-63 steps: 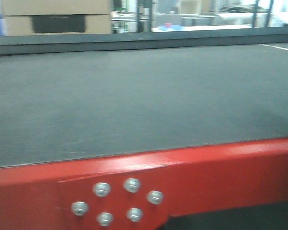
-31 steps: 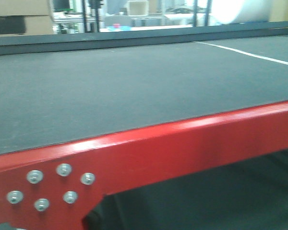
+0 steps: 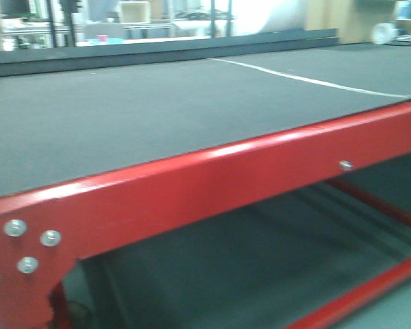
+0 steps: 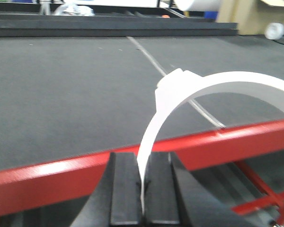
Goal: Grab PVC pipe and place in blue bin
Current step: 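Drive the base away from the table while holding both pipe pieces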
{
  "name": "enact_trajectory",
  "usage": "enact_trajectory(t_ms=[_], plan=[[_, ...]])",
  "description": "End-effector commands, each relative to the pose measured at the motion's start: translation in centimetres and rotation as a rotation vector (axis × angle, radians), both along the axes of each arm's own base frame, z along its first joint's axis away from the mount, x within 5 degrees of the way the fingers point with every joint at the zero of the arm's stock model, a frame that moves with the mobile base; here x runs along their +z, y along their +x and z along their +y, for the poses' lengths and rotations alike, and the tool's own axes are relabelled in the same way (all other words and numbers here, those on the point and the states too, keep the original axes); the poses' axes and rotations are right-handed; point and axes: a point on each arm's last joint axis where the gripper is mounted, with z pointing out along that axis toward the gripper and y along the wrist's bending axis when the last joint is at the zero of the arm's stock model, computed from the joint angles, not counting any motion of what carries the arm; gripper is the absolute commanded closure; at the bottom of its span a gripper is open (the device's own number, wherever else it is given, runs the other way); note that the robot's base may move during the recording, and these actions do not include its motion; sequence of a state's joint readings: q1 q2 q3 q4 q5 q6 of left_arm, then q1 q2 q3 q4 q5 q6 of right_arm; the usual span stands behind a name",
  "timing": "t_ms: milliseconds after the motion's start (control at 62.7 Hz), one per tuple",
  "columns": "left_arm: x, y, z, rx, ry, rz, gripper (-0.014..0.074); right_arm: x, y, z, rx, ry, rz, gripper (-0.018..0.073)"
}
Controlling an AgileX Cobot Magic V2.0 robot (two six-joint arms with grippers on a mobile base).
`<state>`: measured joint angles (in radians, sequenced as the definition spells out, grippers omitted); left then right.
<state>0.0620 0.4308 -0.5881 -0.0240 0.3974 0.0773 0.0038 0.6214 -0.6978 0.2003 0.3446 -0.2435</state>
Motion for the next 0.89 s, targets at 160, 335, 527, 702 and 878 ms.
enact_trajectory(t_ms=[160, 335, 527, 702, 878], plan=[[0.32, -0.09, -0.05, -0.004, -0.006, -0.034, 0.0707, 0.33, -0.05, -0.15, -0.014, -0.010, -0.042, 0.0713], [0.32, -0.09, -0.05, -0.004, -0.006, -0.034, 0.0707, 0.33, -0.05, -0.15, -0.014, -0.010, -0.042, 0.0713], [0.32, -0.09, -0.05, -0.004, -0.006, -0.034, 0.0707, 0.33, -0.05, -0.15, -0.014, -0.010, -0.042, 0.0713], [0.32, -0.09, -0.05, -0.004, -0.006, -0.034, 0.0707, 0.33, -0.05, -0.15, -0.014, -0.010, -0.042, 0.0713], [0.32, -0.09, -0.05, -0.004, -0.006, -0.034, 0.0707, 0.33, -0.05, -0.15, -0.014, -0.010, -0.042, 0.0713]])
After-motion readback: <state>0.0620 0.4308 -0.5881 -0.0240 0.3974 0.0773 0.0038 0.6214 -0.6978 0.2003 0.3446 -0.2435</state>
